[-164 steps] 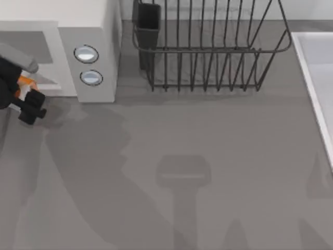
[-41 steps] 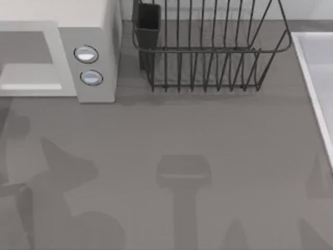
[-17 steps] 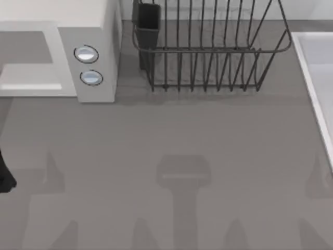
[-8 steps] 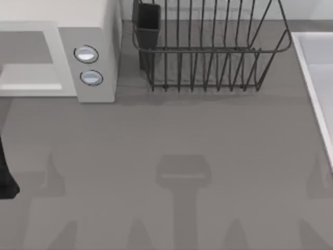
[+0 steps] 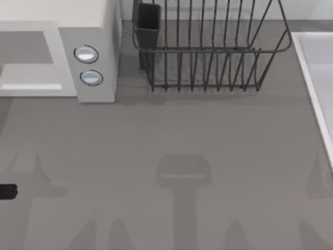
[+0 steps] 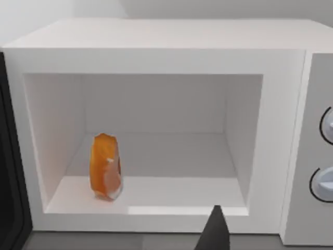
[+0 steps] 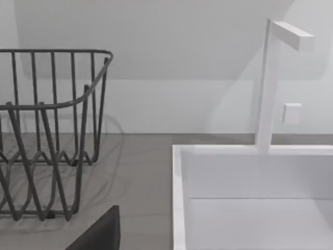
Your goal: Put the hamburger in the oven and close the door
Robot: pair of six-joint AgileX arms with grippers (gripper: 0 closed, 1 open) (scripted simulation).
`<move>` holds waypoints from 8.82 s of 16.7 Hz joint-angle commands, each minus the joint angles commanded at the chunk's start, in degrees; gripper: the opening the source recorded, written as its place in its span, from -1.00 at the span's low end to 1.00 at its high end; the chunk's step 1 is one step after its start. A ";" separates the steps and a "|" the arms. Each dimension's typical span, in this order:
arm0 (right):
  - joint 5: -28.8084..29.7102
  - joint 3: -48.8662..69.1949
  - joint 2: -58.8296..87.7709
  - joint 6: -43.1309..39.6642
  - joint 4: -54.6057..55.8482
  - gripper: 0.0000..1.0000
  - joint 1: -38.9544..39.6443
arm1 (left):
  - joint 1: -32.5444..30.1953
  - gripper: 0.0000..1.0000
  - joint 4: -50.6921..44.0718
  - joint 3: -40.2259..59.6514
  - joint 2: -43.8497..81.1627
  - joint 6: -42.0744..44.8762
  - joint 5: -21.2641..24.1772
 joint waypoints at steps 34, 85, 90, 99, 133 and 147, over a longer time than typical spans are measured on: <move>0.00 0.00 0.00 0.00 0.00 1.00 0.00 | 27.93 -1.00 -4.67 -0.57 -5.95 -0.08 27.92; 0.00 0.00 0.00 0.00 0.00 1.00 0.00 | 56.98 -1.00 -39.76 77.79 95.52 51.36 37.58; 0.00 0.00 0.00 0.00 0.00 1.00 0.00 | 60.28 -1.00 -43.93 80.15 101.08 53.08 38.57; 0.00 0.00 0.00 0.00 0.00 1.00 0.00 | 60.29 -1.00 -33.82 73.31 103.87 53.10 38.68; 0.00 0.00 0.00 0.00 0.00 1.00 0.00 | 35.28 -1.00 -6.73 28.96 74.07 28.10 25.83; 0.00 0.00 0.00 0.00 0.00 1.00 0.00 | 18.35 -1.00 -5.19 23.14 66.85 14.67 14.14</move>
